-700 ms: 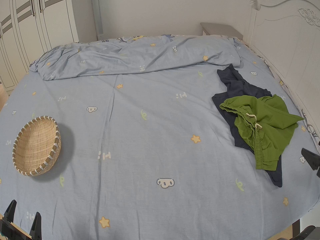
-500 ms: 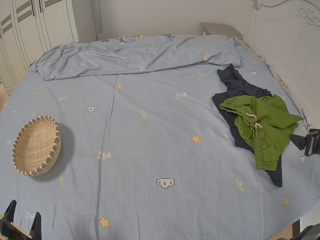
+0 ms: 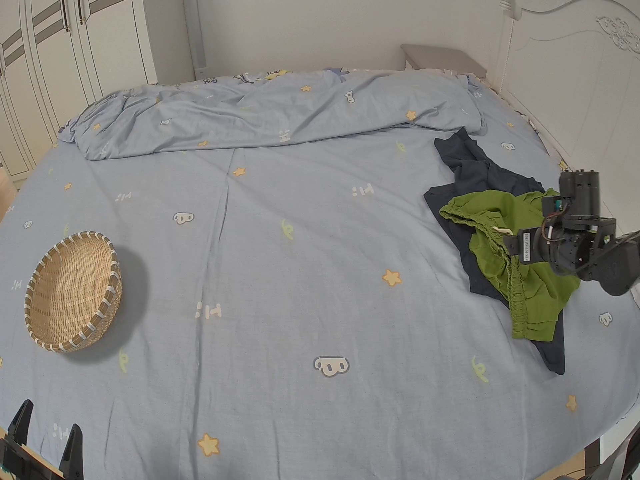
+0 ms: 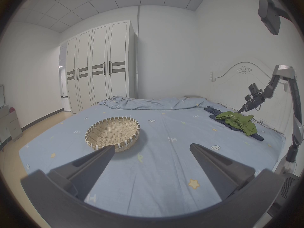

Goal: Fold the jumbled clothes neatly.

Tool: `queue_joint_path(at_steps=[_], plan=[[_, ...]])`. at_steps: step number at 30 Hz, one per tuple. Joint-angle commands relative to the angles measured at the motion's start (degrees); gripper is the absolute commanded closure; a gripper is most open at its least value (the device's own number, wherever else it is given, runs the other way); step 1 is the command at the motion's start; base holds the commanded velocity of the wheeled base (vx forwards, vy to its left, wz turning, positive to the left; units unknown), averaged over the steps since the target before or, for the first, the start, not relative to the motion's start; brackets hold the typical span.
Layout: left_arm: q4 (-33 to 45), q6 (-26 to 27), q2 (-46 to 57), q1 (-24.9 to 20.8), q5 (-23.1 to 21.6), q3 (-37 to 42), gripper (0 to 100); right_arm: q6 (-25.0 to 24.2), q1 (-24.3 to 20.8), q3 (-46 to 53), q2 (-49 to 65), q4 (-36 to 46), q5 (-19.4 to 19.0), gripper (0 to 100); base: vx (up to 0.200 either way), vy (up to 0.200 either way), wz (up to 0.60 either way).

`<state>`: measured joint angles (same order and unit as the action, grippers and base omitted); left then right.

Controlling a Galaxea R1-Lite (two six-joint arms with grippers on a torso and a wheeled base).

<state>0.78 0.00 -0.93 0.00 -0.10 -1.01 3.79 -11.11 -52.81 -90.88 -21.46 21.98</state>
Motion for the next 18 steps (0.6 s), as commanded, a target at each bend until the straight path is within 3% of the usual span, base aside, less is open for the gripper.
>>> queue_joint_path(at_steps=[1,18], plan=[[0.01,0.00,0.84,0.00,0.01,0.57,0,0.08,-0.67,-4.50,-9.23,-1.04,0.78,0,0.000,0.000,0.00],[0.01,0.00,0.84,0.00,0.01,0.57,0,0.16,0.65,-6.43,-15.55,-5.35,0.87,0,0.000,0.000,0.00]])
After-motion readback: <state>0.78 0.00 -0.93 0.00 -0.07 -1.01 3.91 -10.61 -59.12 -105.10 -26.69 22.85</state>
